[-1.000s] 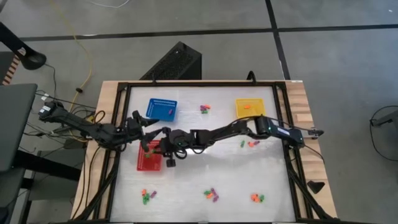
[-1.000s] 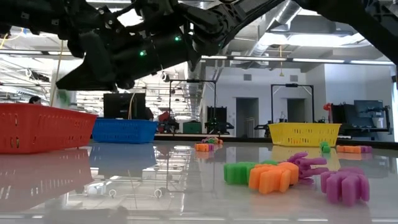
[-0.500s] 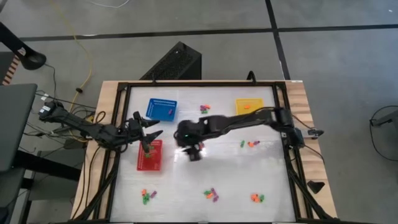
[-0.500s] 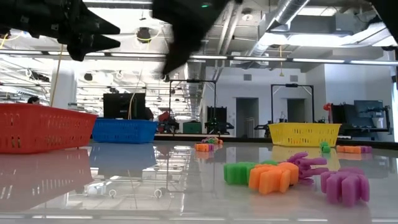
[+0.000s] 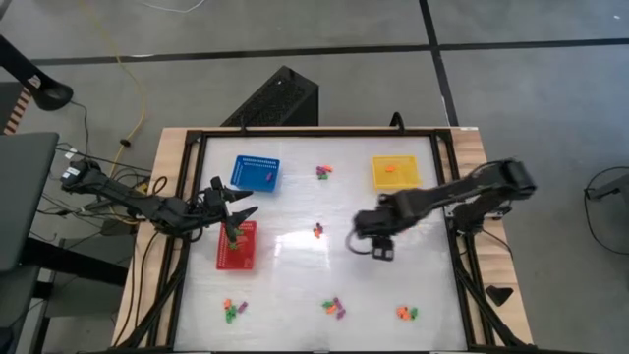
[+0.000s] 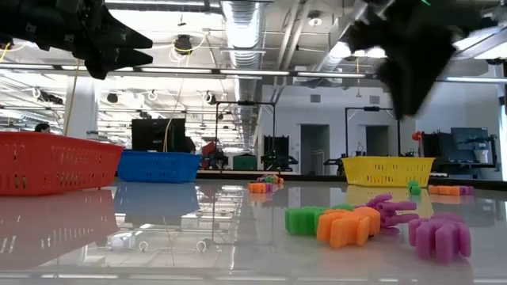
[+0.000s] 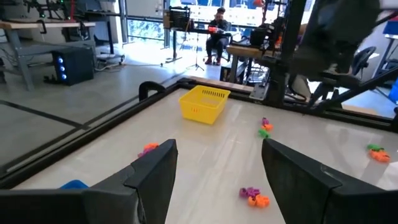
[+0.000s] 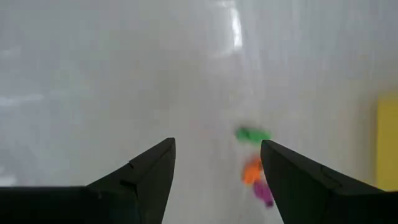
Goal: Sort Halloween decoration
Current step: Put the violet skeleton toy into the blue bin
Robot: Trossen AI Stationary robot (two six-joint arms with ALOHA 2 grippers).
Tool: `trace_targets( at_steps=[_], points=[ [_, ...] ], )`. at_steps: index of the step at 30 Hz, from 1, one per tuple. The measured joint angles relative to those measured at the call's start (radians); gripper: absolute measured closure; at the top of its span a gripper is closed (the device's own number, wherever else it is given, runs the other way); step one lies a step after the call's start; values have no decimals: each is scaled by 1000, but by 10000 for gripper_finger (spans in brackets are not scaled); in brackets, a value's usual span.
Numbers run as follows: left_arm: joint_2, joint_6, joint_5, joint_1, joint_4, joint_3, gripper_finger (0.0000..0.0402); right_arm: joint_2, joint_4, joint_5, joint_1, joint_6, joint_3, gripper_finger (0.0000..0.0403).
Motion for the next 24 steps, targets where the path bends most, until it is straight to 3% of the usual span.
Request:
trace_targets(
  at_steps=[4,9,24],
  points=[
    [0,-5,0,0,-5,0,175,-136,78,-1,10,148,-210,133],
    [0,-6,0,0,-2,0,175,-227,73,0,3,223,-310,133],
    [0,-35,0,0,3,0,175,-192,72,-5,-84,-42,-387,133]
  ],
)
